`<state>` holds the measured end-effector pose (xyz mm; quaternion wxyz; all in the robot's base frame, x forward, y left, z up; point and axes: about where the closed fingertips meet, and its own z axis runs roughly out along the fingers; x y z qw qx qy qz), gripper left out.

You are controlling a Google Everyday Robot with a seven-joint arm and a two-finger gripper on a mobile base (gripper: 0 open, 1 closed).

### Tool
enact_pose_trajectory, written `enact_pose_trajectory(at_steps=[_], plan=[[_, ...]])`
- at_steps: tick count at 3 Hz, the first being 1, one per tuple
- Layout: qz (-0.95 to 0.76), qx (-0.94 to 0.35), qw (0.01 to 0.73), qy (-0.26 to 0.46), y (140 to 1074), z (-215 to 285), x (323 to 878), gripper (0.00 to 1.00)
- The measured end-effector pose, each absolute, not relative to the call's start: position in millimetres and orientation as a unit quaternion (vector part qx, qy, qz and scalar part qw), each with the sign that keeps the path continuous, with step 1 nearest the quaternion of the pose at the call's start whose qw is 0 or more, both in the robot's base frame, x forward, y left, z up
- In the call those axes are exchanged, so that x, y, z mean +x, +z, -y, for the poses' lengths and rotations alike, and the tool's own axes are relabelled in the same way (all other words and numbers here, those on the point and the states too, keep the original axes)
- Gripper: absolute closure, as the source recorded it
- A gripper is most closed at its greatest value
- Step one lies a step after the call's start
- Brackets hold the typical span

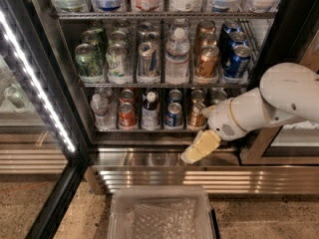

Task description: Pick coke can from bottom shelf of fridge

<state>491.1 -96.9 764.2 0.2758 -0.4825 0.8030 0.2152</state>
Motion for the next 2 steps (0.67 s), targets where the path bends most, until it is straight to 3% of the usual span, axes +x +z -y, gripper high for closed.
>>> enact_pose_trajectory(at_steps=[2], plan=[[-0.805, -0.452, 0.304, 0.234, 749.8, 99.8, 484.4, 0.00]])
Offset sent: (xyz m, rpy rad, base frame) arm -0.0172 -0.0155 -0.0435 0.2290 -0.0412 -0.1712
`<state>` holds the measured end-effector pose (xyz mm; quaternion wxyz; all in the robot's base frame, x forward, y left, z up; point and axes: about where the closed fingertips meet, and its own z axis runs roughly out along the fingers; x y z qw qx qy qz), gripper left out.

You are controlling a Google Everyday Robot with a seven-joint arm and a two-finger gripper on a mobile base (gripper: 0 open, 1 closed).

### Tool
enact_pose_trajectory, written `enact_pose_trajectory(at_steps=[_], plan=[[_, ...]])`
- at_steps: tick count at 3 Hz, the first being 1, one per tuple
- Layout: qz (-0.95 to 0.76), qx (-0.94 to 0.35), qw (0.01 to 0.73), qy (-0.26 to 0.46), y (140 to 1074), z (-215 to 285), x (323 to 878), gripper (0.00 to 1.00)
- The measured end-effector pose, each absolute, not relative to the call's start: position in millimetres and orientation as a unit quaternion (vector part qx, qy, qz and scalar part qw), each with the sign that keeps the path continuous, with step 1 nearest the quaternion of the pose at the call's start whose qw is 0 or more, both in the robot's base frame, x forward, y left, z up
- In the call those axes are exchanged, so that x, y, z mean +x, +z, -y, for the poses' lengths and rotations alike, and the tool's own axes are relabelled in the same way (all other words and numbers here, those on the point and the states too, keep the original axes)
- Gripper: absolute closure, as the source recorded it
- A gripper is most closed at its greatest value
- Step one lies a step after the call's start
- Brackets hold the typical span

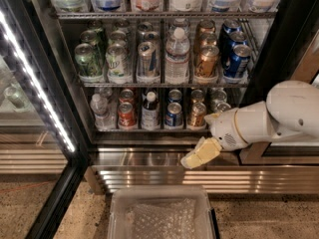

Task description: Pick coke can from bottom shelf of fridge

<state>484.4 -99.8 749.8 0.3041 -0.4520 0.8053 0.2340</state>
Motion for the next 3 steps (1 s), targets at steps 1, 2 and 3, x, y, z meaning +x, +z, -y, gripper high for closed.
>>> enact_pose_trajectory(at_steps=[1, 2, 3], plan=[[-0.793, -0.404, 0.356, 0.285, 714.7, 77.7, 496.6, 0.00], [-0.775, -0.377, 0.387, 0.328, 679.2, 48.6, 526.6, 0.00], [-0.760, -0.374, 0.398, 0.351, 652.5, 19.1, 556.2, 0.00]])
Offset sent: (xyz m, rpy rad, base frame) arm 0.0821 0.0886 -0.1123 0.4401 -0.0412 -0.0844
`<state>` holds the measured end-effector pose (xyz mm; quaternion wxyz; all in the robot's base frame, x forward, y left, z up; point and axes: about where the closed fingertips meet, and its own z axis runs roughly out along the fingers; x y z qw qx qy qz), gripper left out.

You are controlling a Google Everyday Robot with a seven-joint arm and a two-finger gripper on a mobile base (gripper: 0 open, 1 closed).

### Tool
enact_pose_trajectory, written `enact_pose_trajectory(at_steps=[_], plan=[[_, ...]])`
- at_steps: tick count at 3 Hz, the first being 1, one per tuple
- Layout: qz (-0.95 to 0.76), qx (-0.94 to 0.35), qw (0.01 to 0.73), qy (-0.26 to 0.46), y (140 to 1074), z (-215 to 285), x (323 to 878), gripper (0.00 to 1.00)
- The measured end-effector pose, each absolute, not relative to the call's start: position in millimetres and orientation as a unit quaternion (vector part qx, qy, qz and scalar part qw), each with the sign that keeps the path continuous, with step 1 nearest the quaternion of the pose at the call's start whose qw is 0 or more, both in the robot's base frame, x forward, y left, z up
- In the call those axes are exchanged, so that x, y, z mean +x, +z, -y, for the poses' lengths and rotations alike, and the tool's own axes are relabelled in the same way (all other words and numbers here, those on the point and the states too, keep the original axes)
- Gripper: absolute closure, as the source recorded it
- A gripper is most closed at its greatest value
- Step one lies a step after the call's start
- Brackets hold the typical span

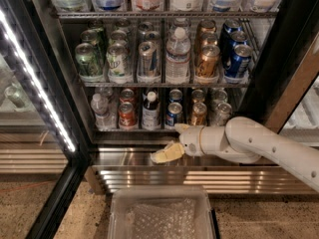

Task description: Pick coke can from bottom shelf of fridge

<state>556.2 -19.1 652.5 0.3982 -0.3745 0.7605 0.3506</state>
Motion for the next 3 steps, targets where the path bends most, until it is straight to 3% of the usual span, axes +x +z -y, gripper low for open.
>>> enact_pose_trajectory(at_steps=[1, 3], plan=[[-0.744, -0.384, 0.405, 0.368, 640.1, -12.4, 583.6, 0.00], [-0.737, -0.394, 0.397, 0.380, 635.8, -22.3, 573.8, 0.00]])
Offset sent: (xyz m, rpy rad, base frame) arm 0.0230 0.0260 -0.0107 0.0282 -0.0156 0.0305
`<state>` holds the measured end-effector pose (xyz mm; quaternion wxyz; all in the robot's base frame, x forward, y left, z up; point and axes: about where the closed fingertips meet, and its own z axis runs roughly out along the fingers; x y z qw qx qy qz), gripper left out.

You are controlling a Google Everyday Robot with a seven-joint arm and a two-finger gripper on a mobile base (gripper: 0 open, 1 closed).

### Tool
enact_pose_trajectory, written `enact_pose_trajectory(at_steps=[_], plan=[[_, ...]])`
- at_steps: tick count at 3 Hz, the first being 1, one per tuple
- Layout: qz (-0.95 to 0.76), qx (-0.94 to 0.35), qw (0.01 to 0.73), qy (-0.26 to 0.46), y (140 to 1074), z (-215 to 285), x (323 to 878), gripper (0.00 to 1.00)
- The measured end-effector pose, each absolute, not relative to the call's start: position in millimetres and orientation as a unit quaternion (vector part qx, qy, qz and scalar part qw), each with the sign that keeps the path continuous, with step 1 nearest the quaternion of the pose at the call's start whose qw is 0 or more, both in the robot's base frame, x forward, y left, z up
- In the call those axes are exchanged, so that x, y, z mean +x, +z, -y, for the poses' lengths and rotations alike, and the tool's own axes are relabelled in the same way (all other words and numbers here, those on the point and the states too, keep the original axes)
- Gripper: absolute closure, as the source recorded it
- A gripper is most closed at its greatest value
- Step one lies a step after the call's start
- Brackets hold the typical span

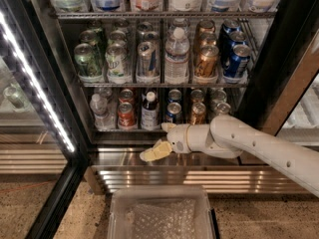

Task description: Pick coke can from bottom shelf of fridge

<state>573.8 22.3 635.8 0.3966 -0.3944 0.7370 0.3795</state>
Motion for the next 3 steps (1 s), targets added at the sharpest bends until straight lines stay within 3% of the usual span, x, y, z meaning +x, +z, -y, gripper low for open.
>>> enact_pose_trajectory(at_steps=[1, 3], plan=[[-0.727, -0.393, 0.367, 0.426, 614.1, -48.7, 560.9, 0.00], [-0.727, -0.393, 0.364, 0.429, 611.1, -50.1, 559.4, 0.42]])
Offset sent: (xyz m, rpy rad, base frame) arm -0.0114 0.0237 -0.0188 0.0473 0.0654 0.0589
